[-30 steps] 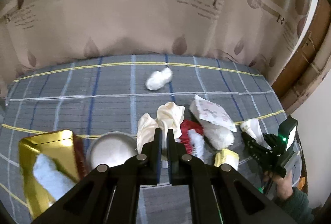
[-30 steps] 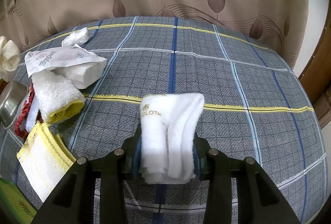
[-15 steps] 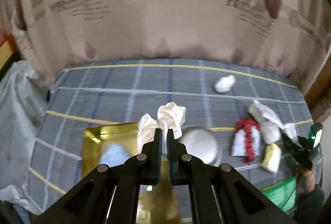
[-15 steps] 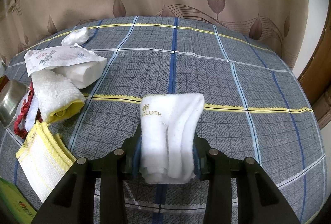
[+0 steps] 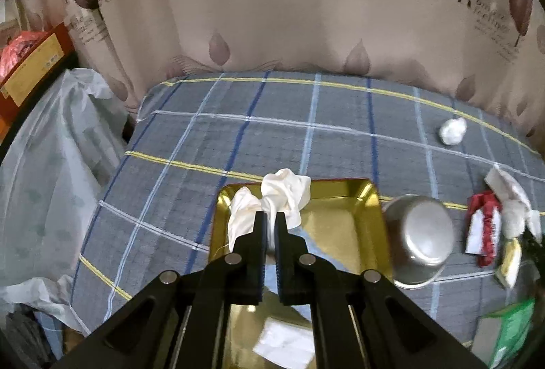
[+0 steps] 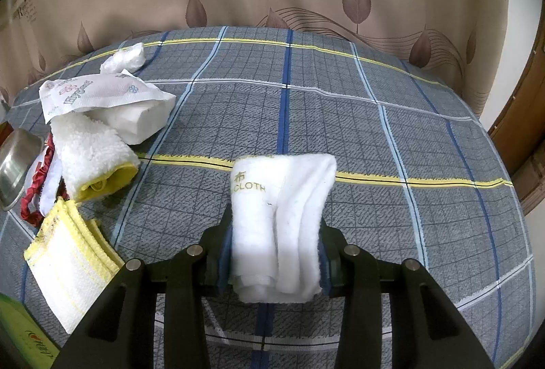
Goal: Organize soft objects
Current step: 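Carry the cream scrunchie with the left gripper into the gold tray and release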
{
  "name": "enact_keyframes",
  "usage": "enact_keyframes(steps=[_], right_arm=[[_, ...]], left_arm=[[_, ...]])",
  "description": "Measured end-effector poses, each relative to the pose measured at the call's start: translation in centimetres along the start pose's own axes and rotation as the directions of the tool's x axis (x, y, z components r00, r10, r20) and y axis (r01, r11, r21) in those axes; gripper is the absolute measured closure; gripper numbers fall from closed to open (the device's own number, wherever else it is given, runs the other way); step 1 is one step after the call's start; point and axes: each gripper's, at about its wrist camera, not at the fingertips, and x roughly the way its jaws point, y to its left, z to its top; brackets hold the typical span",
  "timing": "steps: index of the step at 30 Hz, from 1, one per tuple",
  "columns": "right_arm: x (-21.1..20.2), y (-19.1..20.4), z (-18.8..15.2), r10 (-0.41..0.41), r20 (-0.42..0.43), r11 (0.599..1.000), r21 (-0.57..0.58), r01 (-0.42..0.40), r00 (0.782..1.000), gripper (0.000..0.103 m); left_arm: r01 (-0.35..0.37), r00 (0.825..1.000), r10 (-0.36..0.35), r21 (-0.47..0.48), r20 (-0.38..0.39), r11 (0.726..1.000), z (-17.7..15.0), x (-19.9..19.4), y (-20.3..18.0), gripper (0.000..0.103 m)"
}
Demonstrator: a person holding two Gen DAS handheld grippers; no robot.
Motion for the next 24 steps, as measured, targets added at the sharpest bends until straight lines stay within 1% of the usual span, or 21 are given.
enact_keyframes(steps=[9, 14, 17, 20, 22, 24], right_arm=[[0.0, 0.0, 0.0, 0.000, 0.000, 1.000, -0.002, 0.000, 1.000, 0.065], [0.1, -0.1, -0.1, -0.004, -0.001, 1.000, -0.001, 0.004, 1.000, 0.064], [0.1, -0.1, 0.0, -0.004, -0.001, 1.000, -0.001, 0.004, 1.000, 0.064], [0.1, -0.1, 0.0, -0.005, -0.001, 1.000, -0.002, 0.005, 1.000, 0.064], [0.1, -0.1, 0.0, -0.004, -0.001, 1.000, -0.001, 0.004, 1.000, 0.064], [0.1, -0.1, 0.0, -0.006, -0.001, 1.000, -0.002, 0.006, 1.000, 0.064]], left_arm=[[0.002, 0.998, -0.002, -0.004, -0.058, 1.000, -1.2, 1.6, 0.6, 0.098], [0.015, 0.997, -0.015, 0.004, -0.082, 1.000, -2.2, 1.5, 0.6, 0.097], [0.030, 0.995, -0.031, -0.008, -0.097, 1.000, -2.7, 1.3, 0.8, 0.094], [0.053, 0.992, -0.055, -0.016, -0.115, 0.998, -3.2, 0.9, 1.0, 0.083], [0.054, 0.993, -0.055, -0.010, -0.102, 0.998, -3.5, 0.3, 1.0, 0.073], [0.056, 0.995, -0.055, 0.011, -0.083, 0.998, -3.7, -0.3, 0.8, 0.067]])
